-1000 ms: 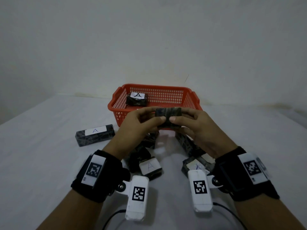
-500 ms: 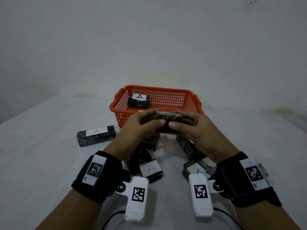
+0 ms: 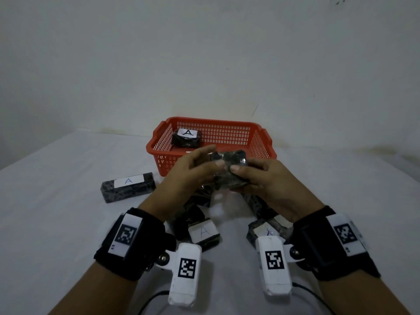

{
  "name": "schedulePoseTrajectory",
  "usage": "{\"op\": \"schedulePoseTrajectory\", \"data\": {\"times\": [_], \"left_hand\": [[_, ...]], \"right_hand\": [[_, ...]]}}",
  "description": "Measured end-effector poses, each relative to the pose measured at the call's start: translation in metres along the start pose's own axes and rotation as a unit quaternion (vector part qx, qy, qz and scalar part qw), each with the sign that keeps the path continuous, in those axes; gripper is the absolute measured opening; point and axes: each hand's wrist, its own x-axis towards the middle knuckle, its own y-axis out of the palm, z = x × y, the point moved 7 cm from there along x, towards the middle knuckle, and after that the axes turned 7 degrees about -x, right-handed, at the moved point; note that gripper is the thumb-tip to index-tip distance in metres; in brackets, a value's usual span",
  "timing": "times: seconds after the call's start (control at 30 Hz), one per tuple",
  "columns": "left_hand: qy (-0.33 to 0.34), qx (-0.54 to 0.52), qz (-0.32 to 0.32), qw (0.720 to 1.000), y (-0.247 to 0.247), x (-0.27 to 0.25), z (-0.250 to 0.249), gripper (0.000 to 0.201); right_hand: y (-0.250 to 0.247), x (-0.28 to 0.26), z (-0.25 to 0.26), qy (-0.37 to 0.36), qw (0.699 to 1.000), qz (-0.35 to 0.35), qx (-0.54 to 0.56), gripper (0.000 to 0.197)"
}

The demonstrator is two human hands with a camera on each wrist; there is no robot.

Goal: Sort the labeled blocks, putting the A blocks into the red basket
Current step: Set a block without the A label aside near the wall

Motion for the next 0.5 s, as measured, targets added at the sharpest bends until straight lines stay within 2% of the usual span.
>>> {"op": "schedulePoseTrajectory", "data": {"times": [0.1, 0.13, 0.23, 0.37, 0.5], "left_hand": [[0.014, 0.046, -0.025, 0.999, -0.0022, -0.0004, -0.0030, 0.027], [0.025, 0.059, -0.035, 0.997, -0.0035, -0.0009, -0.0043, 0.022], [0.043, 0.073, -0.042, 0.995, -0.0043, -0.0022, -0.0057, 0.021], [0.029, 0.059, -0.026, 0.997, -0.0007, -0.0015, -0.0031, 0.023], [0.032, 0.054, -0.057, 0.996, -0.0060, -0.0007, -0.0026, 0.025]], "right_hand": [[-0.0005, 0.0016, 0.0000, -0.014, 0.999, 0.000, -0.030, 0.028], [0.0002, 0.0023, -0.0001, -0.015, 0.999, 0.001, -0.036, 0.027], [0.0012, 0.0024, 0.0006, -0.014, 0.999, -0.008, -0.030, 0.022], [-0.0040, 0.0025, 0.0013, -0.023, 0.998, -0.035, -0.043, 0.028], [0.0016, 0.0011, 0.0015, -0.018, 0.999, 0.005, -0.045, 0.027]]}}
